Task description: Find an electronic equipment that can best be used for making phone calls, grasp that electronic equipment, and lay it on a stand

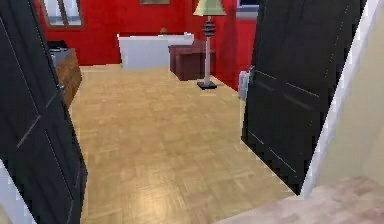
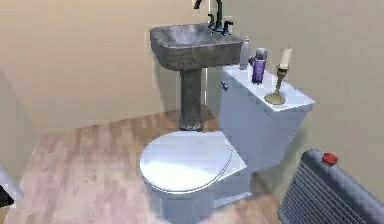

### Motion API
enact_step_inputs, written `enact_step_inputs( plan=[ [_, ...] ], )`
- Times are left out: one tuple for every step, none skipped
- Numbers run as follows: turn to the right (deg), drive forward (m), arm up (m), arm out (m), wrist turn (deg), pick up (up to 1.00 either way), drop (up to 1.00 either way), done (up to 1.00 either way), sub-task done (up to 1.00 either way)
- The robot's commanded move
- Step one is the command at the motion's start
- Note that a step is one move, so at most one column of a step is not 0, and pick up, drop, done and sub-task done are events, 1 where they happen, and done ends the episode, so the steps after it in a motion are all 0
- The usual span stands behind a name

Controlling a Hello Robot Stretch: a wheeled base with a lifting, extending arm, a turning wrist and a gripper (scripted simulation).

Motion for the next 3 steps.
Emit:
enact_step_inputs(
  plan=[
    [0.0, 0.8, 0.0, 0.0, 0.0, 0.0, 0.0, 0.0, 0.0],
    [-24.0, 0.0, 0.0, 0.0, 0.0, 0.0, 0.0, 0.0, 0.0],
    [0.0, 1.0, 0.0, 0.0, 0.0, 0.0, 0.0, 0.0, 0.0]
  ],
)
